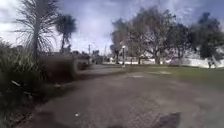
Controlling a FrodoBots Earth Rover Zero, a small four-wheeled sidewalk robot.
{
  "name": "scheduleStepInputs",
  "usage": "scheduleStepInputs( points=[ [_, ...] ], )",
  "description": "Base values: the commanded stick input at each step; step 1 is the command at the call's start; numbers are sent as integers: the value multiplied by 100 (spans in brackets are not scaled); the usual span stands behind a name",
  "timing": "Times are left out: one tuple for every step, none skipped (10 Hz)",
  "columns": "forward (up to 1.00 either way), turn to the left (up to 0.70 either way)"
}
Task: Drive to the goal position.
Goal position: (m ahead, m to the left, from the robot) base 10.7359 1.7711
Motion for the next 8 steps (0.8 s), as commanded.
scheduleStepInputs(
  points=[
    [70,0],
    [70,0],
    [70,0],
    [70,0],
    [70,0],
    [70,0],
    [70,0],
    [70,0]
  ],
)
